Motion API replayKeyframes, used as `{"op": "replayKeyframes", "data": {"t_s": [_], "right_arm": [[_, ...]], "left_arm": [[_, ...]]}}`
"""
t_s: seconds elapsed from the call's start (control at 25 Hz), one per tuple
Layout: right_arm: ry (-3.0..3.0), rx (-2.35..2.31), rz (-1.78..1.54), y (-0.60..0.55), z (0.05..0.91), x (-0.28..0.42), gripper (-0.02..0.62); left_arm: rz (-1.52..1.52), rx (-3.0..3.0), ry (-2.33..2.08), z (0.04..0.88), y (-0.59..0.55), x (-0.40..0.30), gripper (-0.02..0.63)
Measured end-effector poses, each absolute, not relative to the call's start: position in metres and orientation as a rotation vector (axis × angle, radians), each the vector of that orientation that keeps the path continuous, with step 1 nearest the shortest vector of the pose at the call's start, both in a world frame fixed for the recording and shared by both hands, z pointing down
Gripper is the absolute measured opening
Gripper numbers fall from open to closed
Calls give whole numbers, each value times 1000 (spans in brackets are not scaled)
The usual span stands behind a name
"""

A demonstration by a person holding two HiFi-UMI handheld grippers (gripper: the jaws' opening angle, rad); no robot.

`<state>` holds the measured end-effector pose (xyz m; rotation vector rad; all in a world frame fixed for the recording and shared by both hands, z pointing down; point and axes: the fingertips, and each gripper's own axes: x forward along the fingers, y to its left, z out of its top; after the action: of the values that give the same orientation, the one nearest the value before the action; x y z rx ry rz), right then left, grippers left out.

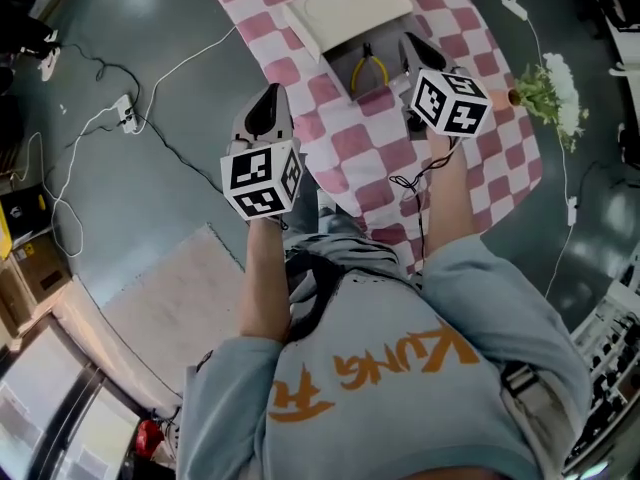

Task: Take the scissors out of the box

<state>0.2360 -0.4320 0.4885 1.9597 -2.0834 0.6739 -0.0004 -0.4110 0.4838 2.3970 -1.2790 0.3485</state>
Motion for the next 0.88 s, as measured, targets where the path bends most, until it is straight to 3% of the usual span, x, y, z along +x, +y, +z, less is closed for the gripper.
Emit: {"op": "replayKeyframes", "data": {"t_s": [0.4,0.56,0.88], "right_arm": [[-1943,1741,664,-451,533,246,2],[-1937,1523,763,-449,558,235,92],[-1824,1322,836,-448,598,224,94]], "left_arm": [[344,2330,-1248,511,-436,-4,20],[328,2298,-1231,522,-445,-2,20],[308,2248,-1207,543,-462,-2,20]]}}
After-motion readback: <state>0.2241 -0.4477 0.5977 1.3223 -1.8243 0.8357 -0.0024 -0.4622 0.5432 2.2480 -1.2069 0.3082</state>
